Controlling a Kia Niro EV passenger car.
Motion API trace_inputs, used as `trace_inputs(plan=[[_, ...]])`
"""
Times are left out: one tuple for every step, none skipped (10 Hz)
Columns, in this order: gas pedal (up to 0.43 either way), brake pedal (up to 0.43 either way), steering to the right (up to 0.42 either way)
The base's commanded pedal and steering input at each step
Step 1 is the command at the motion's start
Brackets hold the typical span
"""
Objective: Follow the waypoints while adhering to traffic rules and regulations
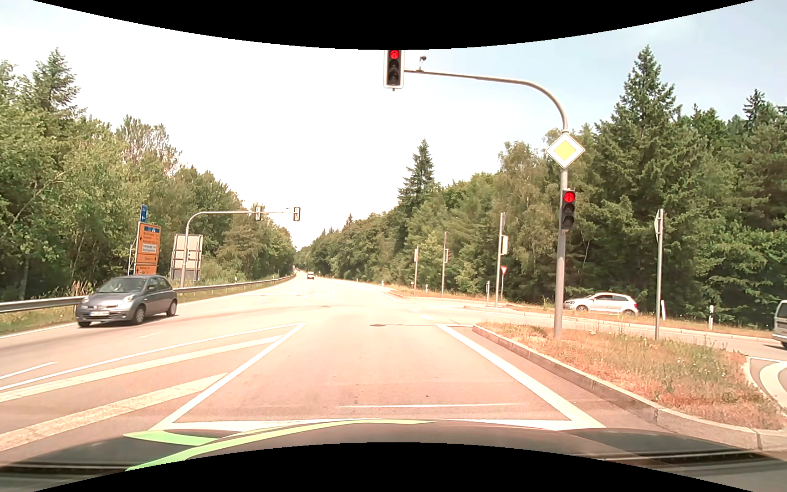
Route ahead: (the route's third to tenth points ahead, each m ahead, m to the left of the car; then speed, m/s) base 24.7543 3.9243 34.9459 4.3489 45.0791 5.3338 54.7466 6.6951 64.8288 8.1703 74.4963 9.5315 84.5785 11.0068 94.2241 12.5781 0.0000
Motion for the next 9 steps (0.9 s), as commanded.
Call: trace_inputs(plan=[[0.0, 0.262, -0.014], [0.0, 0.262, -0.015], [0.0, 0.262, -0.015], [0.0, 0.262, -0.015], [0.0, 0.262, -0.015], [0.0, 0.262, -0.014], [0.0, 0.262, -0.014], [0.0, 0.262, -0.014], [0.0, 0.262, -0.015]])
